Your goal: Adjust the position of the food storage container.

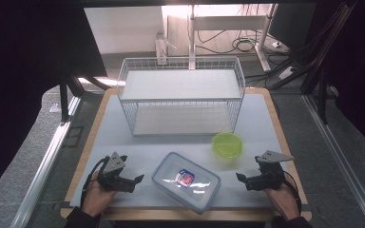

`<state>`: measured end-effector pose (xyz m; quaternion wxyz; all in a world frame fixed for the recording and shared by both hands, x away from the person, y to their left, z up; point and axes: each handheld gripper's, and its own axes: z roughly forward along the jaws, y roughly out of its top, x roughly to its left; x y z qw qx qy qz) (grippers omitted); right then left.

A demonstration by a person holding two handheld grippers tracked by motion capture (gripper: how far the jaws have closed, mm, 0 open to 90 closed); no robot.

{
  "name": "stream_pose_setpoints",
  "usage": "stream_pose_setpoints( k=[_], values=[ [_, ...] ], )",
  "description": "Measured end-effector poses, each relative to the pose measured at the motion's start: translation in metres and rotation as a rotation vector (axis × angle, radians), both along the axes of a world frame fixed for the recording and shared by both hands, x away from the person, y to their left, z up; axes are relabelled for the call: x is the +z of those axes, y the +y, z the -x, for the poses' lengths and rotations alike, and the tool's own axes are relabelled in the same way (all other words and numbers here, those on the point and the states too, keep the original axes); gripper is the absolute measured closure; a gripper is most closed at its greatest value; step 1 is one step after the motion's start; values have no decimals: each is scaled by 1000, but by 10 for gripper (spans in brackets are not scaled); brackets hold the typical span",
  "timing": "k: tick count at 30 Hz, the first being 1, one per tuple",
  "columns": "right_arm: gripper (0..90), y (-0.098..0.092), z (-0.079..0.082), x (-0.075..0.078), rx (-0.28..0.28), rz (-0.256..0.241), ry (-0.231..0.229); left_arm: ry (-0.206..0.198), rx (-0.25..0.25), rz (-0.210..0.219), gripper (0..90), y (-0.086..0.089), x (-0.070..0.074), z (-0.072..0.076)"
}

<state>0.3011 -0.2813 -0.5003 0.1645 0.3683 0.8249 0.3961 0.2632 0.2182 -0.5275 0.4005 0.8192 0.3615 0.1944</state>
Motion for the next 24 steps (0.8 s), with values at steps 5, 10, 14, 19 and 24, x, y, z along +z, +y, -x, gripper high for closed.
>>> stream_pose_setpoints(
  k=[5,10,14,19,24],
  values=[
    [0,0,-2,-2,-15,-43,19,-80,-20,3,50,-2,5,5],
    [0,2,-3,-3,-34,-58,20,-113,-22,19,50,-3,7,6],
    [0,3,-3,-2,-39,-62,8,-102,-23,22,55,-3,6,6],
    [0,4,-4,0,-55,-59,9,-100,-28,-5,63,-5,5,5],
    [0,3,-6,5,-43,-55,28,-108,-26,-16,63,-5,5,6]
  ],
)
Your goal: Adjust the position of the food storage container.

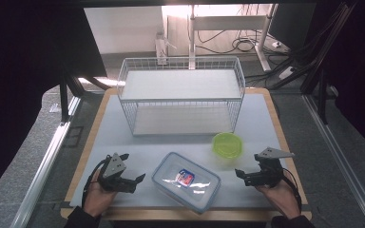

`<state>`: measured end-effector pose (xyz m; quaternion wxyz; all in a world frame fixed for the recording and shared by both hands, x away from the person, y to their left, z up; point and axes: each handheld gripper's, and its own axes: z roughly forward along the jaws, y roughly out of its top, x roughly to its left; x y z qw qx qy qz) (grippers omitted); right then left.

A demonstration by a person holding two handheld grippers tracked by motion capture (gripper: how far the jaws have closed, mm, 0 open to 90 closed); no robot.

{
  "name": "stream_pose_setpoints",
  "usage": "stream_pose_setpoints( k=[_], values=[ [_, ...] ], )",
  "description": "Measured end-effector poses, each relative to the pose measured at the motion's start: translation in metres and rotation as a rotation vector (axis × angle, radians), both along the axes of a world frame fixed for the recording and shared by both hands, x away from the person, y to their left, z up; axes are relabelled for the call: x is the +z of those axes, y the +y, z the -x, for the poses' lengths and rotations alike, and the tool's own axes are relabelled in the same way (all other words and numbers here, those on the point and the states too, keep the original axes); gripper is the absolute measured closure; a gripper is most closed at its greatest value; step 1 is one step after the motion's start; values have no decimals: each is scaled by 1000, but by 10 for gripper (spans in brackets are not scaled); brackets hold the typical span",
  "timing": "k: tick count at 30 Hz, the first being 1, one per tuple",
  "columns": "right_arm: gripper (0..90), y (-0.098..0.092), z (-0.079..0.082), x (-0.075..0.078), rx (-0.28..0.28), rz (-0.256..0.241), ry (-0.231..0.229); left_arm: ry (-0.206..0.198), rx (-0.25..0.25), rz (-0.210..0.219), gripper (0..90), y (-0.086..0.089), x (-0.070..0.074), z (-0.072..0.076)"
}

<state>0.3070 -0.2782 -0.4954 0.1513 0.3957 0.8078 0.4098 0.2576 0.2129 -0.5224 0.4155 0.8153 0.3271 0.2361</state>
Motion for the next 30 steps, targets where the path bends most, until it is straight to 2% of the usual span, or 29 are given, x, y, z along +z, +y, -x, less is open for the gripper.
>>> stream_pose_setpoints(
  k=[5,6,8,9,11,12,14,16,17,19,27,30],
  values=[
    [25,1,-2,5,6,3,9,-4,1,-6,63,-1,0,0],
    [76,3,-2,8,9,-1,8,-4,2,-6,62,-1,0,0],
    [107,4,-3,10,12,-3,8,-6,4,-6,62,-1,0,0],
    [175,6,-3,14,18,1,3,-6,5,-6,62,-1,0,0],
    [247,7,-3,19,25,2,0,-2,3,-10,62,-1,0,0],
    [247,7,-3,19,25,2,0,-2,3,-10,62,-1,0,0],
    [374,8,-6,27,37,-8,10,0,0,-14,61,-1,0,0],
    [438,9,-8,31,46,-17,28,0,-1,-20,60,-2,-1,0],
    [438,9,-8,31,46,-17,28,0,-2,-22,60,-2,-1,0],
    [500,11,-10,35,45,0,37,1,-5,-24,60,-3,-1,0],
    [629,19,-19,45,55,44,16,-2,1,-25,60,-3,-1,0],
    [707,25,-24,47,56,56,1,0,-1,-28,60,-3,-1,-1]
  ],
)
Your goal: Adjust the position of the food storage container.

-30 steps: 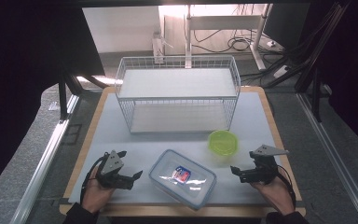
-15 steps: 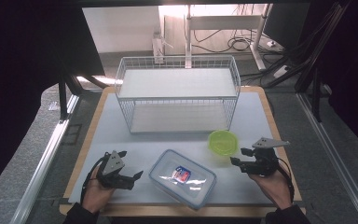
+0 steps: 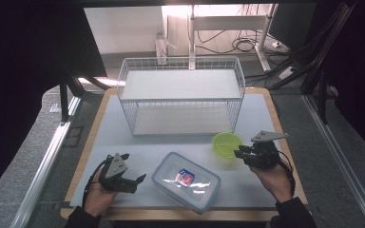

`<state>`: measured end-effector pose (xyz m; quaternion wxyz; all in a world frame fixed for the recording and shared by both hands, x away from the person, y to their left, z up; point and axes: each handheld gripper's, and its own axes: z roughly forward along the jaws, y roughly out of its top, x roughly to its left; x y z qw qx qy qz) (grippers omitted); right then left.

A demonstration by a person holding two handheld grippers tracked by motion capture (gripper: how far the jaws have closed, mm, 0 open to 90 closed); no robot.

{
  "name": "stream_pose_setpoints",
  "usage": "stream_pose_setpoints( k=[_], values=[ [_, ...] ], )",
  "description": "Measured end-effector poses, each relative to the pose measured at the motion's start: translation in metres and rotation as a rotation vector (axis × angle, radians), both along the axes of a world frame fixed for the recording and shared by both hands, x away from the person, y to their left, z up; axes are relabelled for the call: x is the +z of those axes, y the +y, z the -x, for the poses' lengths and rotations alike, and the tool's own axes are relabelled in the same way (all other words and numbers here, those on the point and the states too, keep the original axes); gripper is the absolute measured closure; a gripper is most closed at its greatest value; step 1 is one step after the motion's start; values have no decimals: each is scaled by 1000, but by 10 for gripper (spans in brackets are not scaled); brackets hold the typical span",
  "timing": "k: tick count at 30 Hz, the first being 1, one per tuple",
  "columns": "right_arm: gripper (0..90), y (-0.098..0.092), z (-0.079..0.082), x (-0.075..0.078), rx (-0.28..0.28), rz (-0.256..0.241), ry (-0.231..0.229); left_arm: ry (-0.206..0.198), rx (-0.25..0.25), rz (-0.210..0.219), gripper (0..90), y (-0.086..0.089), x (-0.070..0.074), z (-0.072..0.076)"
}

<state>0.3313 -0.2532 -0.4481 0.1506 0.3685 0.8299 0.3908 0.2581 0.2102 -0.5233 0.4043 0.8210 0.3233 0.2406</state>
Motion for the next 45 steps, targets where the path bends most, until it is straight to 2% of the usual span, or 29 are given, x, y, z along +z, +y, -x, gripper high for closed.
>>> stream_pose_setpoints(
  k=[1,2,3,8,11,17,22,29,37,40,43,45],
  values=[
    [707,0,0,0,0,0,0,3,1,2,60,0,0,0],
    [762,4,-4,1,8,1,11,3,-2,-7,60,0,0,0],
    [762,4,-4,1,8,1,11,2,-1,-2,60,0,0,0],
    [894,15,-11,2,35,19,6,5,-4,-11,60,0,0,0],
    [900,24,-17,3,45,39,-2,4,-8,-14,60,0,0,0],
    [900,45,-30,4,52,42,-14,8,-9,-17,61,0,0,0],
    [900,62,-39,3,97,40,-16,11,-11,-14,61,-1,-1,0],
    [900,91,-55,-13,142,63,15,11,-16,-17,62,-1,-1,0],
    [900,98,-62,-28,140,114,50,11,-24,-32,62,-2,-1,-1],
    [900,96,-61,-28,139,104,52,11,-27,-36,62,-2,-1,-1],
    [900,93,-60,-27,130,117,50,15,-26,-30,65,-3,-2,-1],
    [900,86,-60,-28,119,108,52,18,-25,-31,66,-3,-2,0]
  ],
)
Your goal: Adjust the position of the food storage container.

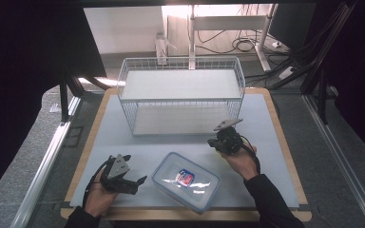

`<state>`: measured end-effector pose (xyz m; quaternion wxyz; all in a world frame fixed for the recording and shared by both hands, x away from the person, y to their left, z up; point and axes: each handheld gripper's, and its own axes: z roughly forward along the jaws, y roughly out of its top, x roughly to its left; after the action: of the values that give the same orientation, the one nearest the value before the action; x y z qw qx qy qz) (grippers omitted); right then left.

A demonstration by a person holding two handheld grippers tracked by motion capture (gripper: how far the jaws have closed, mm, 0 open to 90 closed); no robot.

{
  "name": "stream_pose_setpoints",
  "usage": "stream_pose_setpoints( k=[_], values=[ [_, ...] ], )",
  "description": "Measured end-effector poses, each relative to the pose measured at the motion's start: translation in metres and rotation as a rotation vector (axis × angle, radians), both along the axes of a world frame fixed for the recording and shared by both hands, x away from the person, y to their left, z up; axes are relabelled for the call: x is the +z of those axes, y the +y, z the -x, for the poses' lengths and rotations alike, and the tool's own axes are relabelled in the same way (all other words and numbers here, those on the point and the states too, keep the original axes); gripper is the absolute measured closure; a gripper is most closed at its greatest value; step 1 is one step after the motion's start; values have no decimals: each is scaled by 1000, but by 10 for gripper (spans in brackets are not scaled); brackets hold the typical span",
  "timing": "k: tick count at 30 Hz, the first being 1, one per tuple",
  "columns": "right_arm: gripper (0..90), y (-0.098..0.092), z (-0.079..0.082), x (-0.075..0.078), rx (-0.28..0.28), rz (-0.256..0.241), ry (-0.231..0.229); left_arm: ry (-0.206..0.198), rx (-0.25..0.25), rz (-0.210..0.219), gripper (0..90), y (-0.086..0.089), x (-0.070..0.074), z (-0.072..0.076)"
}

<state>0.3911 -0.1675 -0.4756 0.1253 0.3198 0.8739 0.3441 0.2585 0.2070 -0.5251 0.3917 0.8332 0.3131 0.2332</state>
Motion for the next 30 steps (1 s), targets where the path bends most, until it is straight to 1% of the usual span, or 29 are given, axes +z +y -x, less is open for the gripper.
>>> stream_pose_setpoints(
  k=[3,4,7,9,11,12,14,18,20,21,22,26,28,30],
  values=[
    [900,-4,1,0,-10,0,5,-1,-3,-3,66,0,0,0],
    [900,-9,2,0,-18,-1,6,2,0,0,66,0,0,0],
    [900,-15,3,0,-26,-2,9,4,-3,-8,66,0,0,0],
    [900,-20,5,0,-33,1,12,4,0,-3,66,-1,0,0],
    [900,-28,7,-1,-45,9,17,4,-3,-11,66,0,0,0],
    [900,-28,7,-1,-45,9,17,3,-2,-10,66,0,0,0],
    [900,-33,9,-1,-52,14,20,4,0,-4,66,-1,0,0],
    [900,-47,15,-1,-75,17,21,4,-1,-5,66,-1,0,0],
    [900,-50,16,-1,-79,15,22,5,0,-6,66,-1,0,0],
    [900,-56,17,-1,-89,16,21,7,-1,-4,66,-1,0,0],
    [900,-56,17,-1,-89,16,21,7,-1,-4,66,-1,0,0],
    [900,-67,20,0,-105,16,20,8,-1,-2,66,-2,0,0],
    [900,-74,23,0,-120,10,22,12,-1,2,66,-2,0,0],
    [900,-76,23,0,-124,3,25,19,-3,10,65,-2,0,0]
  ],
)
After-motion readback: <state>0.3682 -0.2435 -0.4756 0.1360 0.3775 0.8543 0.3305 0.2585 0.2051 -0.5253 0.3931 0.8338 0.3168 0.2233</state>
